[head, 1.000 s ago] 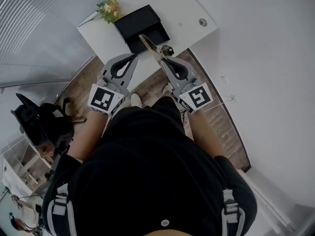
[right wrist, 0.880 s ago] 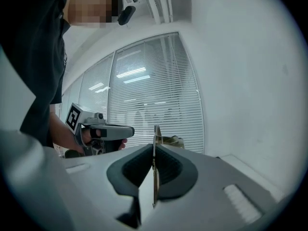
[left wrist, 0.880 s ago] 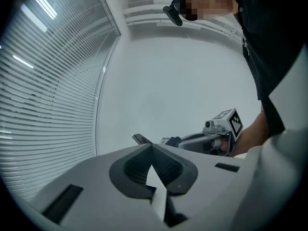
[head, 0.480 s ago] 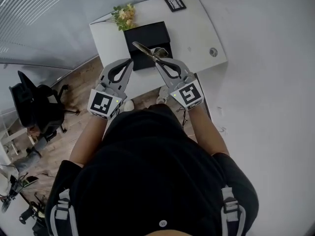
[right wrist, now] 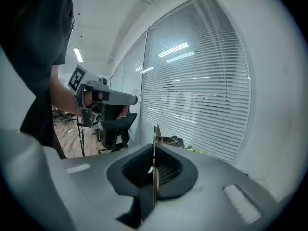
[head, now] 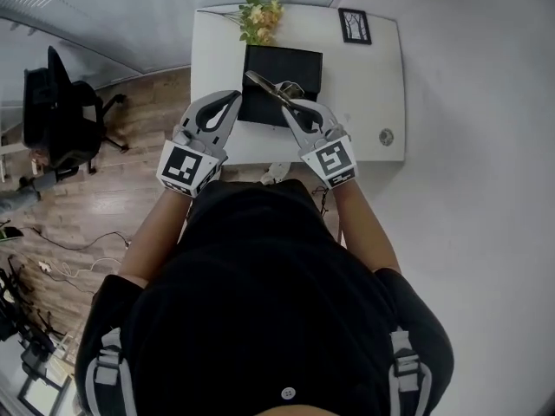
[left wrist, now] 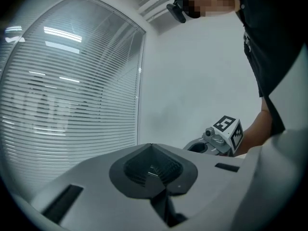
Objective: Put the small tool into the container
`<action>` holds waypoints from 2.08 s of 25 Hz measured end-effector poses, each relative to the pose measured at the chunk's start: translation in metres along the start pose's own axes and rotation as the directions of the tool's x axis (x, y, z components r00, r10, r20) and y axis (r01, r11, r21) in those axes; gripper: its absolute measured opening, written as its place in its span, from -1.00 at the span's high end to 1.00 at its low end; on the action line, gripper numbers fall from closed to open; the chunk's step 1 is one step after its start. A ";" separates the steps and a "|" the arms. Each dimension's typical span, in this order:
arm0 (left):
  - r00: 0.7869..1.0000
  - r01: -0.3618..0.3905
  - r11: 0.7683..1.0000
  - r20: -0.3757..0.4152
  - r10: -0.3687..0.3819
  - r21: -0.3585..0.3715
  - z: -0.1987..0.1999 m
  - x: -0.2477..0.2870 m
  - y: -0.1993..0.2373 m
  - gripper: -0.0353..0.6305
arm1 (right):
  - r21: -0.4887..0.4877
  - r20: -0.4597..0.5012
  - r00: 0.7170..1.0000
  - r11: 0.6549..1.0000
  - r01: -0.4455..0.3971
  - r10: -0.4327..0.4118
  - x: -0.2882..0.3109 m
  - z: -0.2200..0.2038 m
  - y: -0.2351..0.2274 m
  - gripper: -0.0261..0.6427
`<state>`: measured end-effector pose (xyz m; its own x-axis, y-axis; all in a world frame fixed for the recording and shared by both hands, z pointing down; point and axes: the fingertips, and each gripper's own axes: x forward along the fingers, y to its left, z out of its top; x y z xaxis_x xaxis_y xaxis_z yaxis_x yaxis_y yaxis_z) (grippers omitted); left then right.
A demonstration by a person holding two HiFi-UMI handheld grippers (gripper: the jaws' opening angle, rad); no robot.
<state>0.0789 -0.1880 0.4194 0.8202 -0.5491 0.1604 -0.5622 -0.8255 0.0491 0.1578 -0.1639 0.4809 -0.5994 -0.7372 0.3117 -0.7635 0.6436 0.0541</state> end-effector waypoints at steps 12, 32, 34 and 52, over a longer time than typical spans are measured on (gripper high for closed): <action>0.973 -0.232 0.971 -0.012 0.232 -0.053 -0.021 -0.011 -0.003 0.88 | -0.067 -0.219 0.953 0.971 -0.230 0.211 0.030 -0.072 0.002 0.85; 0.987 -0.159 0.987 -0.015 0.158 -0.020 -0.059 0.023 -0.023 0.88 | -0.211 -0.425 0.878 0.919 -0.332 0.220 0.050 -0.153 0.011 0.84; 0.989 -0.147 0.989 -0.014 0.147 -0.020 -0.063 0.025 -0.024 0.88 | -0.209 -0.434 0.875 0.920 -0.331 0.216 0.054 -0.159 0.011 0.84; 0.992 -0.125 0.992 -0.020 0.124 -0.031 -0.080 0.040 -0.021 0.88 | -0.123 -0.557 0.788 0.912 -0.392 0.264 0.073 -0.214 0.018 0.84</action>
<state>0.1151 -0.1820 0.5037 0.7418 -0.6447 0.1845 -0.6632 -0.7461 0.0594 0.1519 -0.1625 0.7072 -0.5394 -0.2966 0.7881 -0.4313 0.9012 0.0440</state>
